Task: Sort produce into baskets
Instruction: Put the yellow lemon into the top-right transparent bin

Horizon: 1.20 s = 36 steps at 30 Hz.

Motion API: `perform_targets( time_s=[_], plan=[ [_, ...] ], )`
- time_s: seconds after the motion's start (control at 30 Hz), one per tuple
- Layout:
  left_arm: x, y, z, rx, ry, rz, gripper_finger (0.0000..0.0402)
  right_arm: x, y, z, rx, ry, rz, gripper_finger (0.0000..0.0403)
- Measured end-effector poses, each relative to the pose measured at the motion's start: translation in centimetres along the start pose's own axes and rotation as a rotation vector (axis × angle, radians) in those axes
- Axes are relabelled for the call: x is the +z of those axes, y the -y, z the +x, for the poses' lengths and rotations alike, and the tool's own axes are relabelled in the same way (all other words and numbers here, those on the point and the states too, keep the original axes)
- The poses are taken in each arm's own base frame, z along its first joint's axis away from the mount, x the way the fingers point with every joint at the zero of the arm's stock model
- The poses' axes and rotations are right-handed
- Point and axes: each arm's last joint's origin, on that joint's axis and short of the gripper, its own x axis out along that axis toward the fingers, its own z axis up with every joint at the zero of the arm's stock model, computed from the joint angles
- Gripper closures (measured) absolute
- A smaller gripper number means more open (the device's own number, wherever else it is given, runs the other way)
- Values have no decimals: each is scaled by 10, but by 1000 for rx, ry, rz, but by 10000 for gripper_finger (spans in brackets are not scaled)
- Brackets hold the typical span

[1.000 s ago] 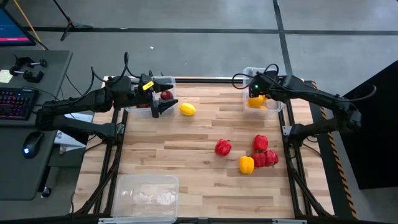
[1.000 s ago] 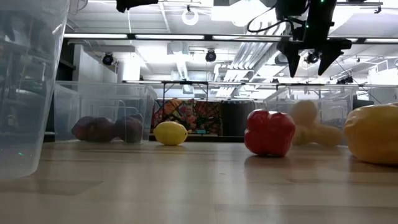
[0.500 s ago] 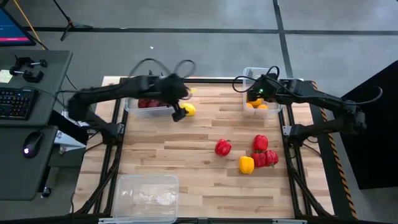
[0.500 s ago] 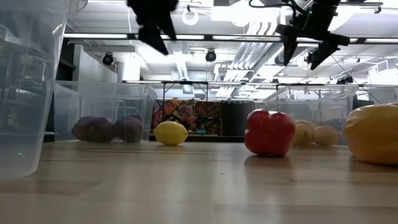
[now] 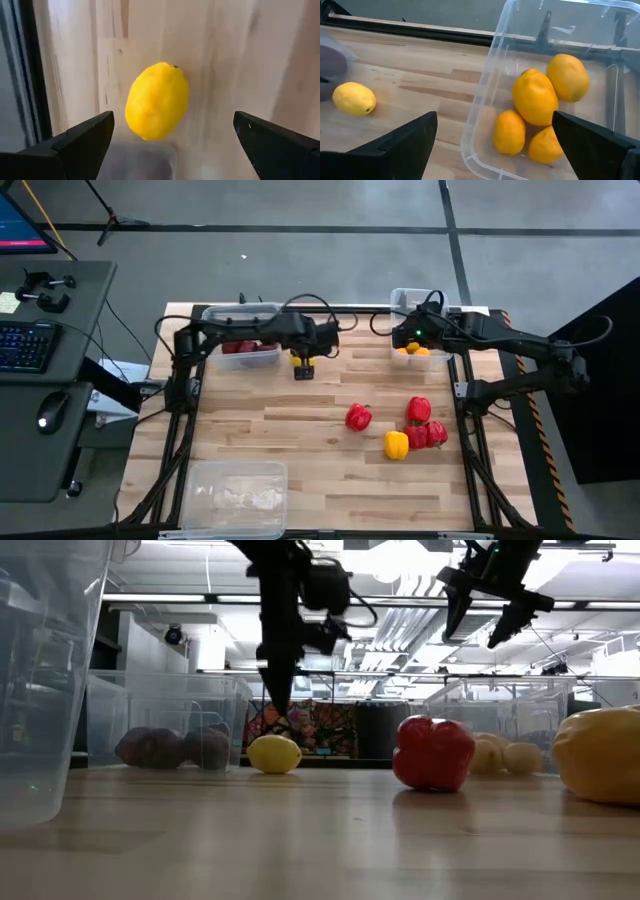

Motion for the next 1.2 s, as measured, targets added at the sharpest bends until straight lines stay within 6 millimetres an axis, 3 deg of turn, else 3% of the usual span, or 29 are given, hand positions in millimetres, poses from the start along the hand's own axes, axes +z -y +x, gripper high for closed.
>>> perform_targets(
  time_s=[0.23,0.77,0.9,1.0,1.1,1.2],
  plan=[
    [10,2,37,124,-83,48,5,-2,-3,-2,10,20,-7,20],
    [15,14,93,81,-219,151,5,-8,-11,-7,63,26,-30,20],
    [15,14,94,88,-220,152,8,-8,-11,-7,61,29,-20,20],
    [15,13,90,85,-210,138,32,-7,-11,-7,51,44,-6,20],
    [15,11,82,94,-174,106,87,-7,-10,-7,50,44,-12,20],
    [18,5,59,75,-65,44,157,-7,-10,-8,48,43,-14,20]
  ],
)
